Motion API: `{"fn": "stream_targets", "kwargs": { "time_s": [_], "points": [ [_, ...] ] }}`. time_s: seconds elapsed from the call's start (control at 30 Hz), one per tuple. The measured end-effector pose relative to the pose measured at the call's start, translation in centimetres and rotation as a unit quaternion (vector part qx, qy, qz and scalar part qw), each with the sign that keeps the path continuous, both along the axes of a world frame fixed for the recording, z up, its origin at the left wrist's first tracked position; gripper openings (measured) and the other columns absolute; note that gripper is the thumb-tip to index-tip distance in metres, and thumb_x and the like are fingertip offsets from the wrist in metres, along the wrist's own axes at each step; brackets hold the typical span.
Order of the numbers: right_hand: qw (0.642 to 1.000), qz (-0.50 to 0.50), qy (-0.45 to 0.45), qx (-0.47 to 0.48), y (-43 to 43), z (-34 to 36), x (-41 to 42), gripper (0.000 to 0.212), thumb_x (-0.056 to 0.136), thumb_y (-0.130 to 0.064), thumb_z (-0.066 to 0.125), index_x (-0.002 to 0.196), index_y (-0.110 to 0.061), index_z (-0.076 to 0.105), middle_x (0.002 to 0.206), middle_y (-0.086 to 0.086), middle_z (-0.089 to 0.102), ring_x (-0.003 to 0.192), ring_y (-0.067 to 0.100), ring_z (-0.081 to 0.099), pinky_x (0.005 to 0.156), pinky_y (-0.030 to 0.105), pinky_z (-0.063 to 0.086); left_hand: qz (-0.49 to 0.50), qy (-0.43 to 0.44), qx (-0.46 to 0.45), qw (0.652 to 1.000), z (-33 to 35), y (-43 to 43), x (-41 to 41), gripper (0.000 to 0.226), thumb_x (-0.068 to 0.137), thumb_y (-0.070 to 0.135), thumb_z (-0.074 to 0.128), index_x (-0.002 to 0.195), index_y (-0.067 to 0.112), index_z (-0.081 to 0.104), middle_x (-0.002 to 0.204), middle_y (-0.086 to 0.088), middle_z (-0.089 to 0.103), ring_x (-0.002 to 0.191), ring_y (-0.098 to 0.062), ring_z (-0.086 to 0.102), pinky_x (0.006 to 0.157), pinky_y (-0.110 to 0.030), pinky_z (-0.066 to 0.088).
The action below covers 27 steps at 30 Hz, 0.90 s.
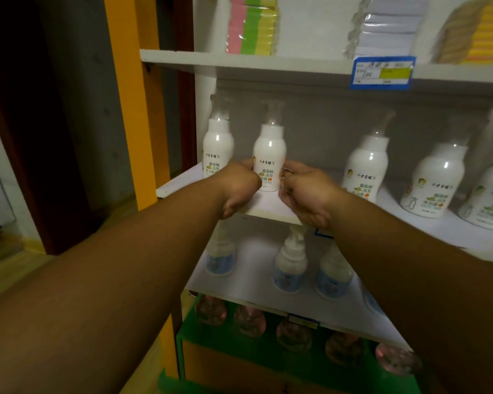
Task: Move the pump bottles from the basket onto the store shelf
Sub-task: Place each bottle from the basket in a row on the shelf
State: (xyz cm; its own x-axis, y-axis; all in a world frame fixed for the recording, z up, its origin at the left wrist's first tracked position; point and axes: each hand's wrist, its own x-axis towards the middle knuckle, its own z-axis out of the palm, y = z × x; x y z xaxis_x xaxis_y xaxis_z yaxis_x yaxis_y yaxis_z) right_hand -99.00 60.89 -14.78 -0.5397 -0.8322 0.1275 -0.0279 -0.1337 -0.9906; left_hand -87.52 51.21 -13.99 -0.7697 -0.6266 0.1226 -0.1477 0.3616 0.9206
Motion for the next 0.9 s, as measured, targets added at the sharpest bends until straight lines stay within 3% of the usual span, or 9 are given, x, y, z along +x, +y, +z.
{"fn": "stream_targets", "kwargs": {
  "time_s": [0.13, 0.3, 0.37, 0.43, 0.53, 0.6, 0.67, 0.77, 0.9],
  "points": [
    [1.000, -0.018, 0.013, 0.008, 0.1, -0.2, -0.1, 0.057, 0.088, 0.022, 0.028, 0.099, -0.019, 0.068, 0.103, 0.009, 0.073, 0.091, 0.015, 0.067, 0.071, 0.017, 0.051, -0.005, -0.007, -0.018, 1.000, -0.1, 0.0, -0.3, 0.043, 0.093, 0.002, 0.048, 0.128, 0.023, 0.061, 0.116, -0.003, 0.071, 0.108, -0.025, 0.066, 0.102, -0.045, 0.049],
    [0.998, -0.040, 0.030, 0.024, 0.5, 0.0, 0.3, 0.052, 0.085, 0.018, 0.035, 0.110, -0.015, 0.067, 0.115, 0.015, 0.072, 0.088, 0.014, 0.071, 0.071, 0.022, 0.055, 0.014, -0.019, -0.041, 0.999, -0.1, 0.6, -0.4, 0.043, 0.092, 0.003, 0.051, 0.129, 0.025, 0.059, 0.116, 0.002, 0.069, 0.105, -0.021, 0.063, 0.097, -0.039, 0.050],
    [0.993, -0.072, 0.083, 0.040, 0.8, 0.1, 0.8, 0.050, 0.086, 0.008, 0.045, 0.129, -0.013, 0.062, 0.126, 0.015, 0.068, 0.099, 0.020, 0.072, 0.085, 0.038, 0.060, 0.030, 0.002, -0.037, 0.999, -0.2, 1.3, -0.5, 0.042, 0.091, 0.002, 0.051, 0.127, 0.022, 0.058, 0.112, 0.001, 0.068, 0.098, -0.018, 0.064, 0.083, -0.031, 0.051],
    [0.975, -0.136, 0.168, 0.047, 1.8, 0.1, 1.7, 0.062, 0.088, -0.005, 0.052, 0.148, -0.019, 0.046, 0.144, 0.007, 0.057, 0.124, 0.020, 0.059, 0.105, 0.041, 0.049, 0.086, 0.058, -0.043, 0.994, -0.7, 2.6, -0.6, 0.040, 0.089, 0.001, 0.052, 0.123, 0.021, 0.057, 0.109, 0.001, 0.067, 0.094, -0.016, 0.063, 0.069, -0.026, 0.048],
    [0.951, -0.188, 0.245, -0.012, 5.1, -1.1, 2.8, 0.062, 0.094, -0.010, 0.051, 0.153, -0.027, 0.039, 0.153, -0.003, 0.048, 0.127, 0.005, 0.048, 0.103, 0.026, 0.041, 0.174, 0.160, -0.080, 0.968, -3.3, 5.2, -0.4, 0.052, 0.092, 0.004, 0.052, 0.137, 0.029, 0.047, 0.120, 0.007, 0.059, 0.110, -0.012, 0.055, 0.090, -0.032, 0.049],
    [0.939, -0.228, 0.254, -0.051, 7.9, -2.0, 2.1, 0.060, 0.096, -0.010, 0.051, 0.150, -0.032, 0.042, 0.148, -0.005, 0.052, 0.127, 0.008, 0.054, 0.104, 0.028, 0.047, 0.163, 0.186, -0.109, 0.963, -5.2, 7.2, -0.4, 0.067, 0.092, 0.004, 0.049, 0.150, 0.034, 0.034, 0.142, 0.007, 0.051, 0.124, -0.006, 0.045, 0.105, -0.029, 0.040],
    [0.925, -0.279, 0.245, -0.083, 10.4, -2.0, 0.4, 0.058, 0.095, -0.007, 0.051, 0.147, -0.035, 0.047, 0.143, -0.009, 0.055, 0.119, 0.005, 0.059, 0.101, 0.023, 0.050, 0.135, 0.174, -0.134, 0.966, -6.1, 8.5, -1.3, 0.073, 0.092, 0.004, 0.047, 0.154, 0.036, 0.026, 0.155, 0.007, 0.038, 0.136, -0.008, 0.037, 0.112, -0.027, 0.033],
    [0.902, -0.358, 0.236, -0.045, 12.9, -1.0, -3.2, 0.057, 0.098, -0.010, 0.049, 0.151, -0.029, 0.041, 0.146, -0.008, 0.050, 0.116, 0.001, 0.053, 0.091, 0.006, 0.040, 0.069, 0.112, -0.175, 0.976, -5.0, 9.5, -3.7, 0.071, 0.093, 0.011, 0.046, 0.156, 0.034, 0.021, 0.161, 0.006, 0.028, 0.146, -0.014, 0.028, 0.109, -0.023, 0.024],
    [0.908, -0.338, 0.230, 0.088, 13.8, 0.1, -6.6, 0.060, 0.102, -0.017, 0.046, 0.158, -0.022, 0.025, 0.161, 0.005, 0.035, 0.146, 0.025, 0.036, 0.118, 0.038, 0.030, -0.002, 0.040, -0.199, 0.979, -2.5, 10.1, -7.5, 0.067, 0.098, 0.020, 0.044, 0.158, 0.026, 0.015, 0.162, -0.002, 0.028, 0.145, -0.021, 0.032, 0.101, -0.021, 0.022]
  ]
}}
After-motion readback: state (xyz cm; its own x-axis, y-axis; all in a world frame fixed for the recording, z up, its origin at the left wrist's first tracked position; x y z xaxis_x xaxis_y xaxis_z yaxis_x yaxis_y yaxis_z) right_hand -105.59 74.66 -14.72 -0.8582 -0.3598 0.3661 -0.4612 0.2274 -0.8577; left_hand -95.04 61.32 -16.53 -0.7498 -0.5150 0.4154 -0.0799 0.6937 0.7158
